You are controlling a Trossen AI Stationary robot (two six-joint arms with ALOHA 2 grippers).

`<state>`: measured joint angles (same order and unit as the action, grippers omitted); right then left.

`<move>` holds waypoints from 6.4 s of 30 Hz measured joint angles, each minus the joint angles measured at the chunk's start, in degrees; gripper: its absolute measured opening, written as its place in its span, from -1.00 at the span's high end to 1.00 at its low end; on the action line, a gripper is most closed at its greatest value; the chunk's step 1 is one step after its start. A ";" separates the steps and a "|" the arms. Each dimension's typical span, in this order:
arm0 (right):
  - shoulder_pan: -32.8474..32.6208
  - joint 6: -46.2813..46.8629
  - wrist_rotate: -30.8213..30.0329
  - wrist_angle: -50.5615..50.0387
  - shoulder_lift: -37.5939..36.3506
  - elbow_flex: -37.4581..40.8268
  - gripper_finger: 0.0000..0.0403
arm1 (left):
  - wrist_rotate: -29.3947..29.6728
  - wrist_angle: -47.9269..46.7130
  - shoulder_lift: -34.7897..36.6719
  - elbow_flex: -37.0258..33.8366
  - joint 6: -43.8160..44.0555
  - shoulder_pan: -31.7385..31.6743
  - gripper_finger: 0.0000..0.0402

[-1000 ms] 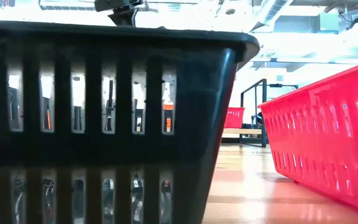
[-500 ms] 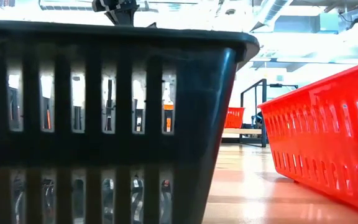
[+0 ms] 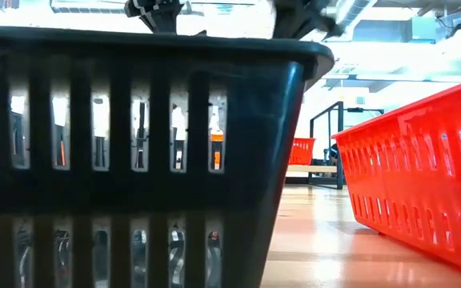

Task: Stack baskets on shelf by color
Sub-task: Put the center black basket on the shelf

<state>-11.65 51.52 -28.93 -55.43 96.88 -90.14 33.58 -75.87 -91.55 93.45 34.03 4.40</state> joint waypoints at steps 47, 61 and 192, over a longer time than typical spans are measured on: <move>38.10 -49.00 57.55 32.52 7.06 13.10 1.00 | 0.35 3.15 -9.18 0.57 35.63 -8.59 1.00; 39.27 -56.63 42.47 33.27 7.43 13.08 1.00 | 0.06 3.42 -9.18 0.57 35.40 -9.70 1.00; 32.29 -60.97 30.40 17.92 -21.35 8.19 1.00 | -26.75 19.94 -17.38 1.06 18.04 -29.53 0.70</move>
<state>20.64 -9.45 1.48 -37.52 75.53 -81.95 6.84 -55.93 -108.92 94.51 52.07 -25.12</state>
